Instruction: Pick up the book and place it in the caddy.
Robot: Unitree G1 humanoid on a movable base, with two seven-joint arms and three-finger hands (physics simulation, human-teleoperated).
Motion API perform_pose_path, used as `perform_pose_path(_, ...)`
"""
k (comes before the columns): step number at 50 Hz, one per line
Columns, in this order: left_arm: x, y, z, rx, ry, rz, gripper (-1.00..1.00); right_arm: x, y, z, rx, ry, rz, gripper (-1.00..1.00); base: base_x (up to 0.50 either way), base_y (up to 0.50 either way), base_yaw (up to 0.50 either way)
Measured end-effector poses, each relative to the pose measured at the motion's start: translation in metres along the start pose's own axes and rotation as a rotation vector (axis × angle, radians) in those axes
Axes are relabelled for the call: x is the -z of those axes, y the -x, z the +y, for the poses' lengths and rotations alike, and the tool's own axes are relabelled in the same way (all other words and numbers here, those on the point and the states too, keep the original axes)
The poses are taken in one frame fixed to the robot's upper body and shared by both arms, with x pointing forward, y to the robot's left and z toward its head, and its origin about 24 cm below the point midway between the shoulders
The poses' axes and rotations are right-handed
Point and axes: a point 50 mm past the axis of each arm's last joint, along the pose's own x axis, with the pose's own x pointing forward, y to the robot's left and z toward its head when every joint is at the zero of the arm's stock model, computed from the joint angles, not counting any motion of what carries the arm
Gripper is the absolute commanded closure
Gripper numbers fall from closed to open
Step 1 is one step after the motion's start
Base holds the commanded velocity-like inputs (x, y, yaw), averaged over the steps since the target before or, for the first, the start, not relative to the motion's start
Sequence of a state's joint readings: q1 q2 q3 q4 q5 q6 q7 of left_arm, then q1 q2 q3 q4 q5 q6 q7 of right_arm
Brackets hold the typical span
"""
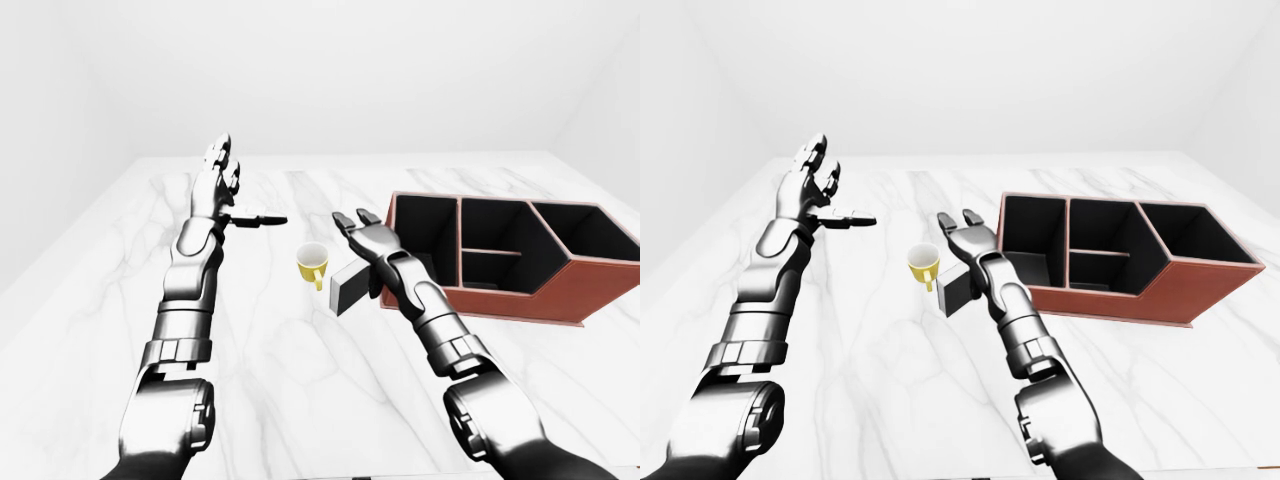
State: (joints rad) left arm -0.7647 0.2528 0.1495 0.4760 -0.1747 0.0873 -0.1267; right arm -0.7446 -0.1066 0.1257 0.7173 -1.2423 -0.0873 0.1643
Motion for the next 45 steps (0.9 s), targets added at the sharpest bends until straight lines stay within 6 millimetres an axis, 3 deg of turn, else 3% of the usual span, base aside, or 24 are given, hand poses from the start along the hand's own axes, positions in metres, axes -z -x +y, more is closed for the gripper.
perform_pose_path(45,0.011,0.005,0.006,-0.011,0.013,0.035,-1.00,-0.021,-0.018,0.024,-0.018,0.223,-0.034,-1.00,0.00,0.00,0.00)
